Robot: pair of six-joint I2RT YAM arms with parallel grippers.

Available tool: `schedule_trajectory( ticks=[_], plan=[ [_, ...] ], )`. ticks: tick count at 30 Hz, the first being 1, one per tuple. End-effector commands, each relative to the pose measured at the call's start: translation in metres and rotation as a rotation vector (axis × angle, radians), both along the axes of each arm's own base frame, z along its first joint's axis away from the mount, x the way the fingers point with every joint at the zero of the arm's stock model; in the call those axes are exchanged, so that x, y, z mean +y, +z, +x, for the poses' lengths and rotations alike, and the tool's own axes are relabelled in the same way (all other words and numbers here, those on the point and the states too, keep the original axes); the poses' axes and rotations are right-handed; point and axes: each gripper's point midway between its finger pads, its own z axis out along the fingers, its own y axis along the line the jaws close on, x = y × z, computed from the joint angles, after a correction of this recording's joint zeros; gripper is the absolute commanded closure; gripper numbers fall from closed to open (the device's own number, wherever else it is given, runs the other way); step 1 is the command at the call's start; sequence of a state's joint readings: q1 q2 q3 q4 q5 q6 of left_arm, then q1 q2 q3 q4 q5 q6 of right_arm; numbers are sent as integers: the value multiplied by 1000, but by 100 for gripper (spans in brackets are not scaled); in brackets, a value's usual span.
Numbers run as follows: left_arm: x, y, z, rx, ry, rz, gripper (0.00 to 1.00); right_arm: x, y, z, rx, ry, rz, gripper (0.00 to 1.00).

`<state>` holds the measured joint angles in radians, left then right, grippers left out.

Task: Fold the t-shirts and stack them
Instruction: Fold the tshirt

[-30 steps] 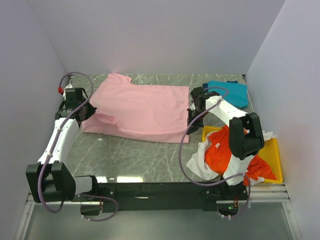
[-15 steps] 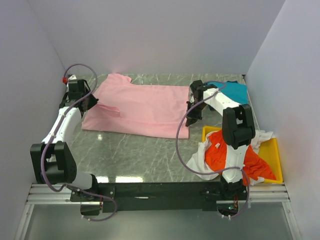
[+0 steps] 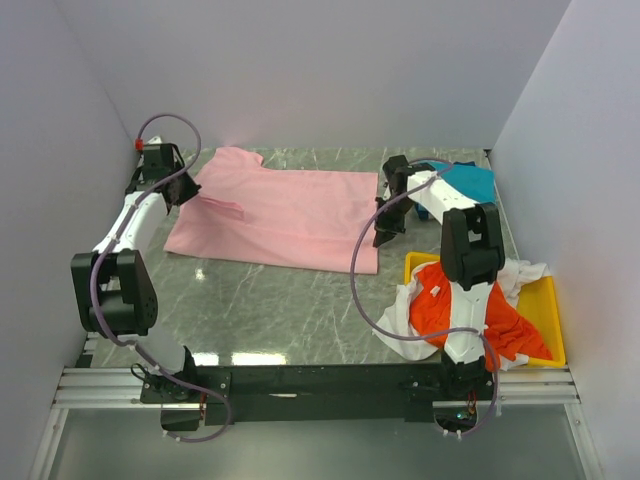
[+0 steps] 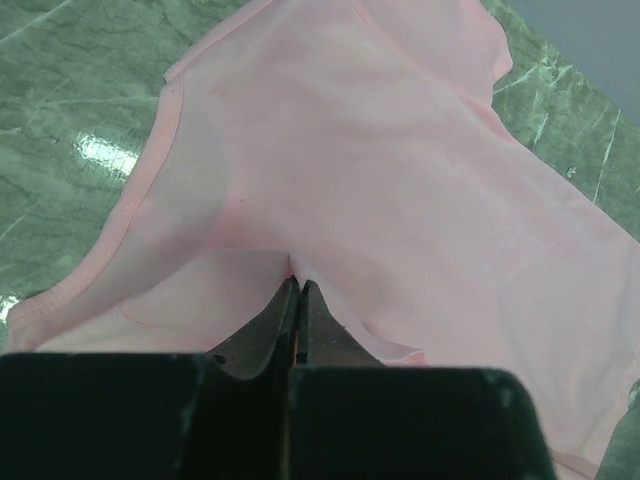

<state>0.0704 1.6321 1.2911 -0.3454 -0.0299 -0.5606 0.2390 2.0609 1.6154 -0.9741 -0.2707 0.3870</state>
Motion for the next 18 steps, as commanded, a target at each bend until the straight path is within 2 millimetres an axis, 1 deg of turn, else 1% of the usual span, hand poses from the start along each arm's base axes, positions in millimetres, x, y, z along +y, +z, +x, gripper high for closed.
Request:
schedule_trajectory(
  ticks=[1,5,8,9,10,11,12,13,14,15,16,17,18],
  plan=[
    [-1,16,13,-39,-21,15,100,-5,3,14,-22,3,-13,100],
    [0,6,17,-21,-20,11,100,-4,1,20,-24,-1,-14,100],
    [-1,3,22,-12,-19,7,100,-4,0,22,-21,-5,-15,100],
    [-1,-2,24,1,-19,6,100,-4,0,23,-24,-4,-14,100],
    [0,-4,25,8,-16,5,94,-3,1,24,-28,-5,-13,100],
    [0,-1,28,1,-10,5,85,-3,3,26,-35,-8,-11,98],
    [1,-4,30,7,-6,4,75,-2,4,27,-41,-8,-9,79],
    [2,-3,32,4,0,5,52,-2,8,31,-54,-7,1,66],
    [4,3,37,-11,12,8,40,-1,11,32,-53,-8,4,54],
    [5,3,39,-11,19,9,31,1,17,36,-70,-8,11,41],
    [7,5,41,-19,27,11,19,1,22,36,-78,-7,17,38],
    [7,11,43,-34,32,11,16,2,25,39,-93,-8,23,35],
    [7,15,44,-44,36,9,14,3,29,40,-106,-12,25,34]
  ],
)
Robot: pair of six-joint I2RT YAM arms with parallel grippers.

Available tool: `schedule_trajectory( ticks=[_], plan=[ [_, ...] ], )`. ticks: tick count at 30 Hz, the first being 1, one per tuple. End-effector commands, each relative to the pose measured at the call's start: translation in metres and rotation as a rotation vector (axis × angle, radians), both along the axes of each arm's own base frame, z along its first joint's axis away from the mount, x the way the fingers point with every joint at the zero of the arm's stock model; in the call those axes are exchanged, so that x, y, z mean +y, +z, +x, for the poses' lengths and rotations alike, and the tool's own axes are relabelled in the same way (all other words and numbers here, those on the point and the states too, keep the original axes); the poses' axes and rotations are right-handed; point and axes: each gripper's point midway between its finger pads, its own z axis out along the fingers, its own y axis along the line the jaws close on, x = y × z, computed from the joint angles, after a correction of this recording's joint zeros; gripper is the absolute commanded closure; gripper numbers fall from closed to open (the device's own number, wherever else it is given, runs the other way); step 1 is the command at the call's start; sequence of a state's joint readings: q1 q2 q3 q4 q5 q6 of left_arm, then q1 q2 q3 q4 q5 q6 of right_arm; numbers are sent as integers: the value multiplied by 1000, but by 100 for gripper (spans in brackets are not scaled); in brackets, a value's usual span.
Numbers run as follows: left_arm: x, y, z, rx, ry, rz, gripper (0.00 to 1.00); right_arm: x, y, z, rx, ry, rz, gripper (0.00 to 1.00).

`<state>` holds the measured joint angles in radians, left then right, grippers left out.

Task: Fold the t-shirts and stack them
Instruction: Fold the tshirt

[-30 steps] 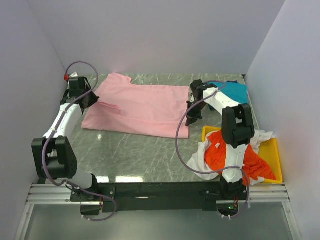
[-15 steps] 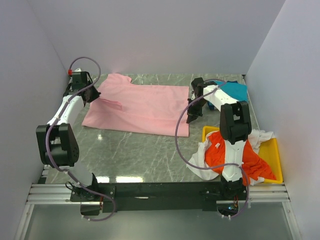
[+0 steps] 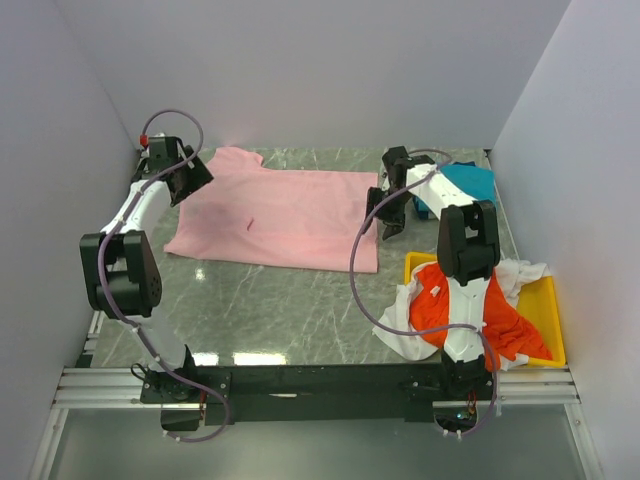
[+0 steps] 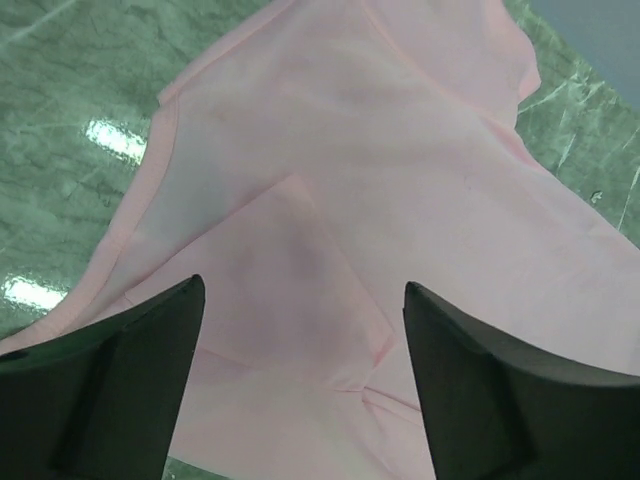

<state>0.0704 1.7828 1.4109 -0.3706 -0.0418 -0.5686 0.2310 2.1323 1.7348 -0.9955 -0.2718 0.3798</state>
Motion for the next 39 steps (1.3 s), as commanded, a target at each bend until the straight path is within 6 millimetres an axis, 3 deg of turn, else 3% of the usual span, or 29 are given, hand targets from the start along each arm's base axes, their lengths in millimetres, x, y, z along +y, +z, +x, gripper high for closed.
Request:
schedule_trajectory(
  ticks=[1,3,6,7,14,17,25,32,39],
  plan=[
    [3,37,14,-100,24,10,11,-1,35,16,-100,-13,19,33],
    [0,43,10,-121,18,2,10,-2,41,15,-118,-17,14,32],
    [-1,31,-5,-86,13,-4,8,1,54,10,-157,-11,44,32],
    [-3,18,-12,-56,9,-9,8,3,62,7,-174,-8,56,32],
    [-20,-14,-39,-25,-42,-87,7,38,63,-12,-173,64,190,32],
    [-20,-30,-44,-7,-32,-122,6,56,55,-23,-144,85,257,33],
    [-11,-64,-53,35,-3,-198,7,68,21,-31,-89,110,288,33],
    [-7,-82,-69,75,20,-194,7,63,-13,-45,-21,101,266,33],
    [2,-102,-97,161,75,-168,7,47,-40,-66,41,95,188,34]
  ],
)
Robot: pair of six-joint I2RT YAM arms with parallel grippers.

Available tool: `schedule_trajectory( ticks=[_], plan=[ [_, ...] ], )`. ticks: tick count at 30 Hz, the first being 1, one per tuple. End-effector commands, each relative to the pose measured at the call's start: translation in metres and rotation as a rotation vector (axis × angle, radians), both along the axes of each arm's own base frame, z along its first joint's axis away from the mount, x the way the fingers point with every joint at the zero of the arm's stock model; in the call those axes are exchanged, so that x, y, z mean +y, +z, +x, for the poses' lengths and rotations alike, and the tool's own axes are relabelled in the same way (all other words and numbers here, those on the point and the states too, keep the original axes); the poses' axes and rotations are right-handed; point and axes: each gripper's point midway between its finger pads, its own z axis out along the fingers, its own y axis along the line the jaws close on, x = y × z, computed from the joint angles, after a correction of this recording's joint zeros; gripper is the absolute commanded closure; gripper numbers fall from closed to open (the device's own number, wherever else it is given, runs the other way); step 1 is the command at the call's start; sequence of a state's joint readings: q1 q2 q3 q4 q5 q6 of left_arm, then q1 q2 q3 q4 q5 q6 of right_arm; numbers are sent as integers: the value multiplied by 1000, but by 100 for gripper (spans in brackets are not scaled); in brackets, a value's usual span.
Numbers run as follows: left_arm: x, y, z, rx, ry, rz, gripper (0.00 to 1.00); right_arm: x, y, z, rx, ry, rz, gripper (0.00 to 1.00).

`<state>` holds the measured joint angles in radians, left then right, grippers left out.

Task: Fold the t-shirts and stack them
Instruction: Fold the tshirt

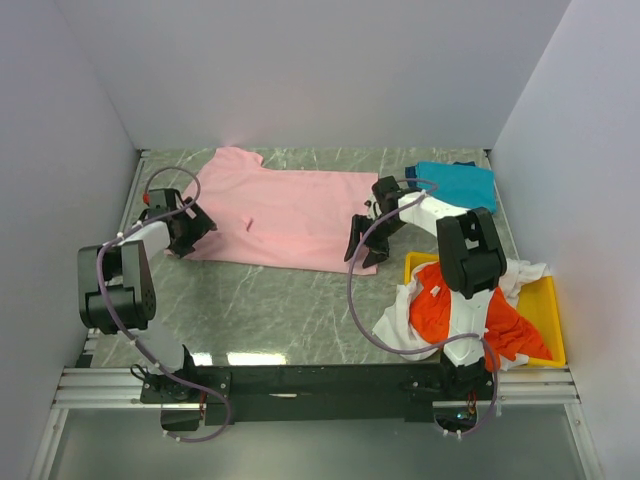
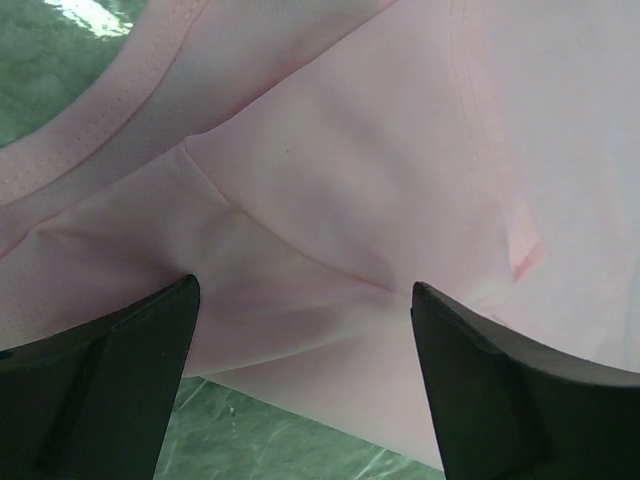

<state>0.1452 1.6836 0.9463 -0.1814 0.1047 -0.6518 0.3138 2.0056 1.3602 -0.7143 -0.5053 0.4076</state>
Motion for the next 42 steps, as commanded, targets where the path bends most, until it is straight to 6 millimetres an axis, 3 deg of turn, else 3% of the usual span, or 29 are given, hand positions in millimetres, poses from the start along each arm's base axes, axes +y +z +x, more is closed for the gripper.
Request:
schedule_trajectory(
  ticks=[1,12,17,25,30,33,38,41,42],
  plan=[
    [9,-1,-11,16,46,30,7,-10,-17,-4,6,2,-55,34],
    [30,-15,-50,123,132,94,6,-31,-37,-46,91,8,-130,34],
    [29,-7,-63,115,158,89,6,-39,-37,-71,127,12,-153,34],
    [21,8,-84,88,180,54,6,-31,-26,-93,134,58,-152,34],
    [25,26,-92,42,196,85,7,-24,-5,-89,98,83,-142,34],
    [25,50,-83,-2,172,167,7,-20,15,-76,43,101,-140,34],
    [-6,84,-51,-96,66,208,7,-14,45,-49,-47,105,-145,33],
    [-47,87,-28,-147,-45,141,8,-6,47,-36,-65,100,-127,33],
    [-54,78,-22,-133,-59,113,8,-2,47,-31,-79,102,-117,33]
  ],
)
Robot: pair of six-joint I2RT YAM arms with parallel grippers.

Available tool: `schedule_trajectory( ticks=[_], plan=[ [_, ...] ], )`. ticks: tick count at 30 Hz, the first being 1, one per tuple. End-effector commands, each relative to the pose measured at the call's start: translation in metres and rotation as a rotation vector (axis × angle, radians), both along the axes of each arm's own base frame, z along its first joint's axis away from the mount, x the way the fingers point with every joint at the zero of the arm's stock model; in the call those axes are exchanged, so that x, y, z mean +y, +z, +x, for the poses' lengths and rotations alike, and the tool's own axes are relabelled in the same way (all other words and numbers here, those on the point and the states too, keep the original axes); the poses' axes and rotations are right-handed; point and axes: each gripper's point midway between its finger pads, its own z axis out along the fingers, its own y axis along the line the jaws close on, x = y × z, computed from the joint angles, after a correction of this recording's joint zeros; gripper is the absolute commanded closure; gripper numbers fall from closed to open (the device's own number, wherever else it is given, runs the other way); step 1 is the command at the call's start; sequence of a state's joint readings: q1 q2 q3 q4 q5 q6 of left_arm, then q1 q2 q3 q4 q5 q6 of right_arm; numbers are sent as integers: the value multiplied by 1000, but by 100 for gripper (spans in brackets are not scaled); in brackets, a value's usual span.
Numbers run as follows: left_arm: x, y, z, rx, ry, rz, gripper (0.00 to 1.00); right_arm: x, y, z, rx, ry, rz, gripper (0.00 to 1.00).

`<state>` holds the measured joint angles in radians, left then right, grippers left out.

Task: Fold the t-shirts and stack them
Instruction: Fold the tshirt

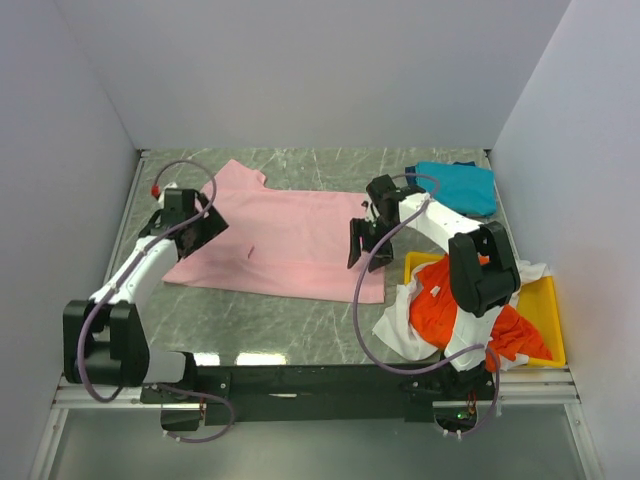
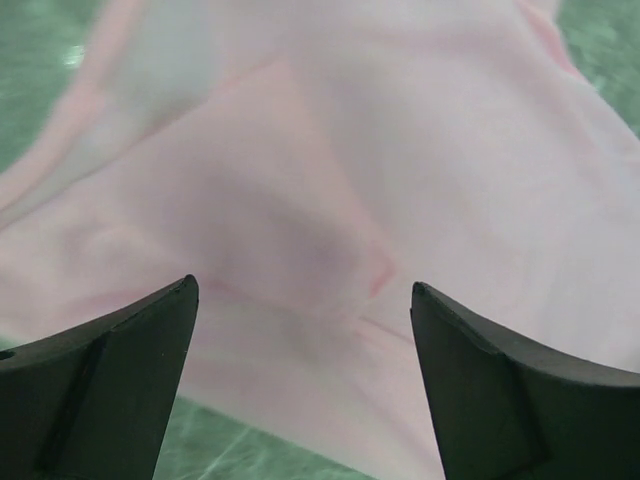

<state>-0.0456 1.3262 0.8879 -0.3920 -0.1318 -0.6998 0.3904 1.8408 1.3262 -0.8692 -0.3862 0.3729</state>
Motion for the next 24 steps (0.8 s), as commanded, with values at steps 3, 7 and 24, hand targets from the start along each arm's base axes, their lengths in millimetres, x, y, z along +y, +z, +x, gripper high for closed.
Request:
schedule_trajectory(
  ticks=[3,7,24],
  plan=[
    [-37,4,43,-78,-97,-111,8,14,9,22,-63,11,33,33],
    [-44,-22,52,-31,-112,-136,7,23,-4,27,-50,10,61,33],
    [-32,-103,-31,206,68,-220,5,9,-52,-17,60,32,-13,34]
  ],
)
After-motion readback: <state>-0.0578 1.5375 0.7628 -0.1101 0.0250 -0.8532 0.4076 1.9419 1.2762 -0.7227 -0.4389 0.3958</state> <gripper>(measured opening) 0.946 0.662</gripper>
